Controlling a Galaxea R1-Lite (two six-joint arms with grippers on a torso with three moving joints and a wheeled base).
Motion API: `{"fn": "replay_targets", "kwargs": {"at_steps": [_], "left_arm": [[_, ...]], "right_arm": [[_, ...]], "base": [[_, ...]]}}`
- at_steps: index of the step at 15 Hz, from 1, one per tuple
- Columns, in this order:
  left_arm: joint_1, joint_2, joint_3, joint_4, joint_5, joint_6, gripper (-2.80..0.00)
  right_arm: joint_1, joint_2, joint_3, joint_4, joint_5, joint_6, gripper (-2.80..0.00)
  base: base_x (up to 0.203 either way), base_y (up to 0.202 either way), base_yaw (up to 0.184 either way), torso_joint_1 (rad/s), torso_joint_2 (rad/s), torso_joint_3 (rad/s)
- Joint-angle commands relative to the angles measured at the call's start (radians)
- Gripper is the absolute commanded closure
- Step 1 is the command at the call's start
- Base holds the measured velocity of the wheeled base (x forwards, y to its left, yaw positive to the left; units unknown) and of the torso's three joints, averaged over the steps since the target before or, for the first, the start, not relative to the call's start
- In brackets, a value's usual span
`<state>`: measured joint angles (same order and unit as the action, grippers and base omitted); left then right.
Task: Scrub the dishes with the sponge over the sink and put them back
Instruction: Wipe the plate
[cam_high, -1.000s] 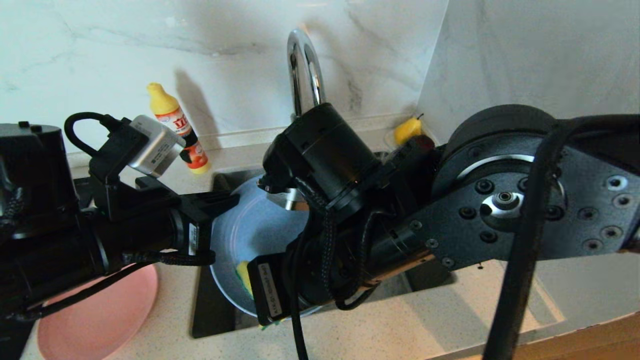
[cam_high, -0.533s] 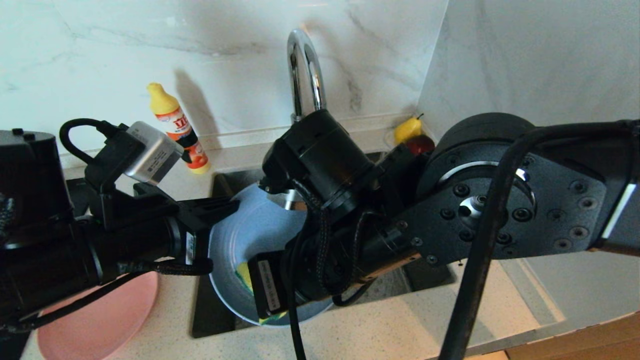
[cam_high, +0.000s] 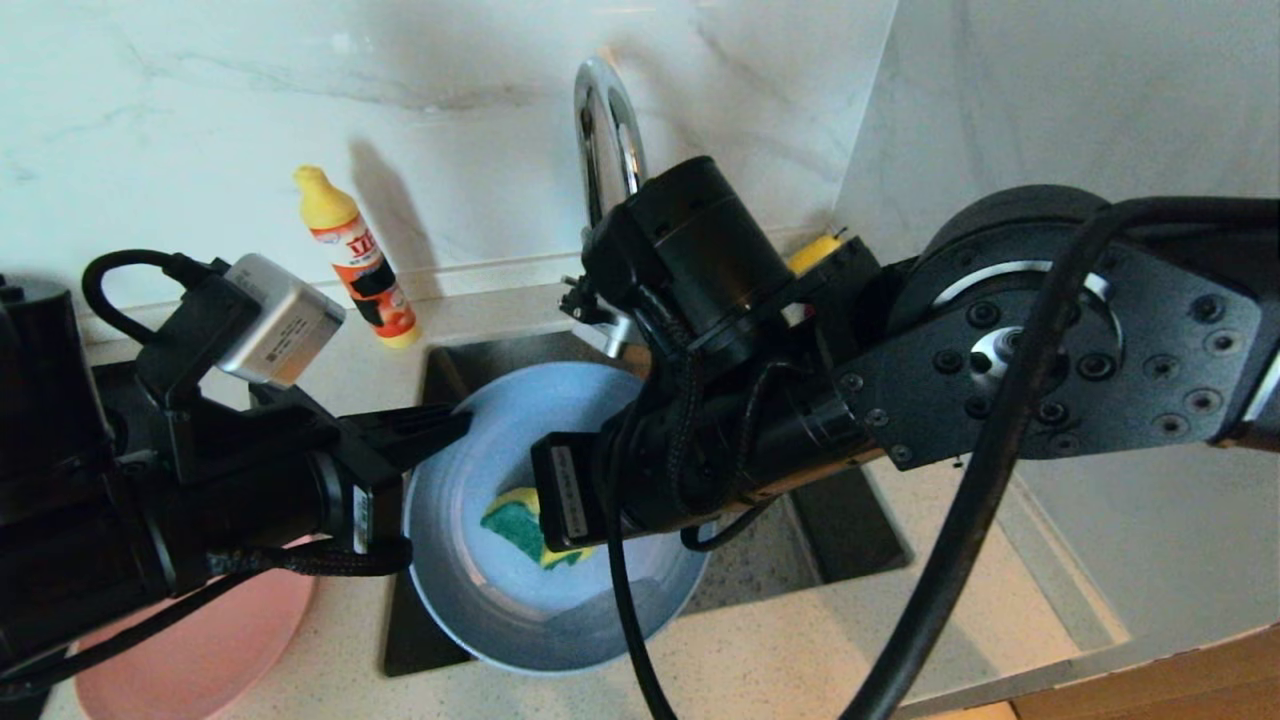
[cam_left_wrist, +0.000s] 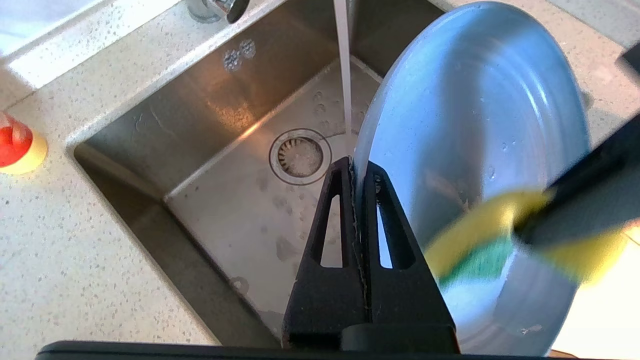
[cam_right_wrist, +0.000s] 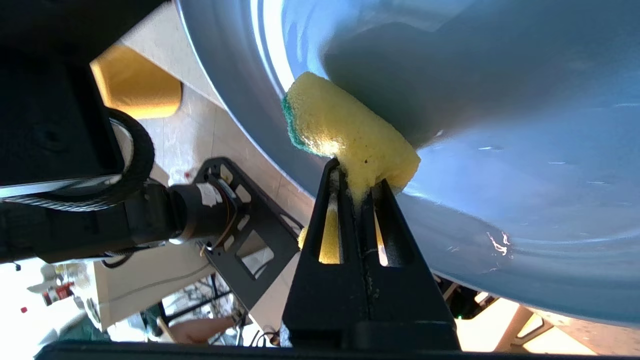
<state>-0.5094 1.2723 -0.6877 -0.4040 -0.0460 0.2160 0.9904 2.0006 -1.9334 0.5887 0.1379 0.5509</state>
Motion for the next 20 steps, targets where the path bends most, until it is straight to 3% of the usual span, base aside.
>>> {"fn": "replay_targets", "kwargs": {"at_steps": [1, 11, 20], "left_arm": [[0.0, -0.004, 0.011, -0.002, 0.0, 0.0, 0.0], [0.0, -0.013, 0.0, -0.004, 0.0, -0.005, 0.0], [0.002, -0.005, -0.037, -0.004, 0.001, -0.026, 0.0]], "right_arm": [[-0.018, -0.034, 0.001, 0.005, 0.0, 0.003, 0.0], [-0.08, -0.103, 0.02, 0.126, 0.002, 0.003, 0.0], [-0.017, -0.057, 0.09, 0.131, 0.0, -0.003, 0.0]], "base": [[0.0, 0.0, 0.0, 0.0, 0.0, 0.0], [0.0, 0.0, 0.0, 0.0, 0.0, 0.0], [0.0, 0.0, 0.0, 0.0, 0.0, 0.0]]}}
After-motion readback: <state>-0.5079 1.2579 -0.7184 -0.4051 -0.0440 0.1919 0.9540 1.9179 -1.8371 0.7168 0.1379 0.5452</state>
